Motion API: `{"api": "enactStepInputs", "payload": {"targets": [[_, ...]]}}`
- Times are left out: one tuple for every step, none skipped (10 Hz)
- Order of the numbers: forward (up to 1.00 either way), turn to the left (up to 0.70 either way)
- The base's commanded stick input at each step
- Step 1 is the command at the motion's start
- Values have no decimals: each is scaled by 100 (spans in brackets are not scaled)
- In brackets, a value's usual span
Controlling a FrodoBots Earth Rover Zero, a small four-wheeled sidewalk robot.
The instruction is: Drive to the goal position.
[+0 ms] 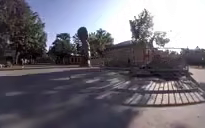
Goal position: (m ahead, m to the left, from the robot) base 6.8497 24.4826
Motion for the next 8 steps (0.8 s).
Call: {"api": "enactStepInputs", "payload": {"targets": [[60, 5], [60, 15], [60, 15], [60, 15], [60, 15], [60, 15], [60, 15], [60, 15]]}}
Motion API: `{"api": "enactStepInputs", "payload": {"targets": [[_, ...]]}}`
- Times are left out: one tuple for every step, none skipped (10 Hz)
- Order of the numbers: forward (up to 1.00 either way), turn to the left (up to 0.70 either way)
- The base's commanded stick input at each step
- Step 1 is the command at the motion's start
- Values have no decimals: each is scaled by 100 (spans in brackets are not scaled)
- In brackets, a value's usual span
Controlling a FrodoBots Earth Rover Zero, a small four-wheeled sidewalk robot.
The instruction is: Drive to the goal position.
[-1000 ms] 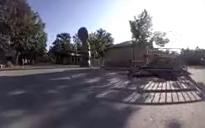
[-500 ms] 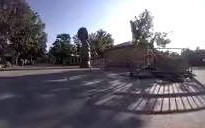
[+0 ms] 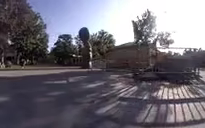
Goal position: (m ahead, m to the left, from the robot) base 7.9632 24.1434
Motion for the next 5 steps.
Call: {"api": "enactStepInputs", "payload": {"targets": [[60, 15], [60, 15], [60, 15], [60, 15], [60, 15]]}}
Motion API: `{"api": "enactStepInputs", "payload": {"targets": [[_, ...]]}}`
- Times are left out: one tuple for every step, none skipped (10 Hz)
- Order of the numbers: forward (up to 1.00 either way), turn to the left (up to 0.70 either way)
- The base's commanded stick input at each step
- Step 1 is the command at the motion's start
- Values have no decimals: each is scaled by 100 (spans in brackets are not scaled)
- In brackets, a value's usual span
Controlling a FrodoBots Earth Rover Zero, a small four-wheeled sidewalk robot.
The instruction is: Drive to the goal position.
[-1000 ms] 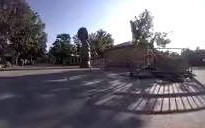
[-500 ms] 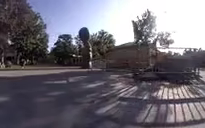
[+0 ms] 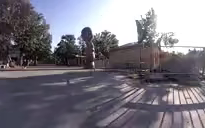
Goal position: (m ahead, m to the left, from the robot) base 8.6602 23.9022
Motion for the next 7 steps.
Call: {"api": "enactStepInputs", "payload": {"targets": [[60, 15], [60, 15], [60, 15], [60, 15], [60, 15], [60, 15], [60, 15]]}}
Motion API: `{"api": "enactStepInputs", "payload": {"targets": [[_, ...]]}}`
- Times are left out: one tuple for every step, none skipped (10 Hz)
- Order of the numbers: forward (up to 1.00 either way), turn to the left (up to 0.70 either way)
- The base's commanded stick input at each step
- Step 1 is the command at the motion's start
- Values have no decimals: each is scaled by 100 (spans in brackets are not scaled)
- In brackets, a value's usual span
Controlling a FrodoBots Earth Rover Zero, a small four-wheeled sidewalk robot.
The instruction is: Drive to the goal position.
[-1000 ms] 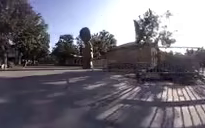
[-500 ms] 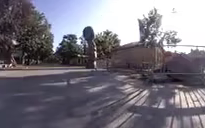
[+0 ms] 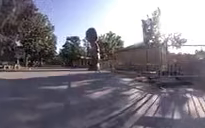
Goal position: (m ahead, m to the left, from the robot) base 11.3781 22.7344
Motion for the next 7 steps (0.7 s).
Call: {"api": "enactStepInputs", "payload": {"targets": [[60, 15], [60, 15], [60, 15], [60, 15], [60, 15], [60, 15], [60, 15]]}}
